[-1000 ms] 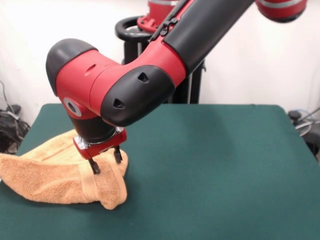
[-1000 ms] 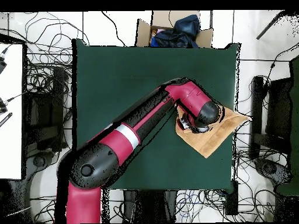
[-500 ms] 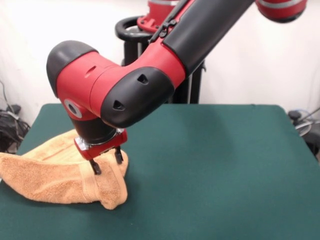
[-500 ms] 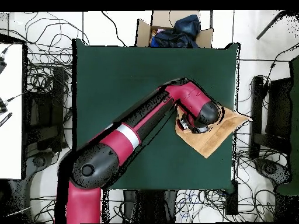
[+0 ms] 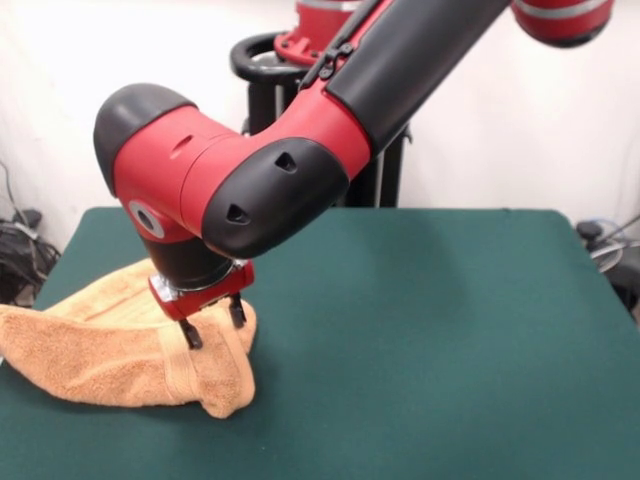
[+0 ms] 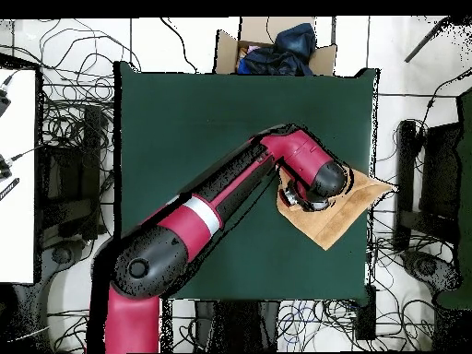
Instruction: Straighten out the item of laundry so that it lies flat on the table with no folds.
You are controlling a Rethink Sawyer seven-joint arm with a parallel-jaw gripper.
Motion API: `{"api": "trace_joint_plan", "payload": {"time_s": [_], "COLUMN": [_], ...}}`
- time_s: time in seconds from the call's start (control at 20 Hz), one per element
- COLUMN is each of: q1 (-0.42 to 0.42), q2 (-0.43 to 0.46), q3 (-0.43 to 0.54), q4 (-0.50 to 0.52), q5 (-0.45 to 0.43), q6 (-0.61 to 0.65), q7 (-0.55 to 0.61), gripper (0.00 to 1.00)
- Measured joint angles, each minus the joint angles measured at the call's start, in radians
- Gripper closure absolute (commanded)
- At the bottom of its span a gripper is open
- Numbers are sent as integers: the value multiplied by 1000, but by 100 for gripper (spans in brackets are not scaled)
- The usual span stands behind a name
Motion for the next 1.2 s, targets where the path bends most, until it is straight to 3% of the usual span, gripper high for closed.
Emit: {"api": "trace_joint_plan", "payload": {"time_s": [1.2], "q1": [1], "q2": [11], "q3": [0], "q4": [0], "q5": [-27], "q6": [20], "q7": [0], "gripper": [0]}}
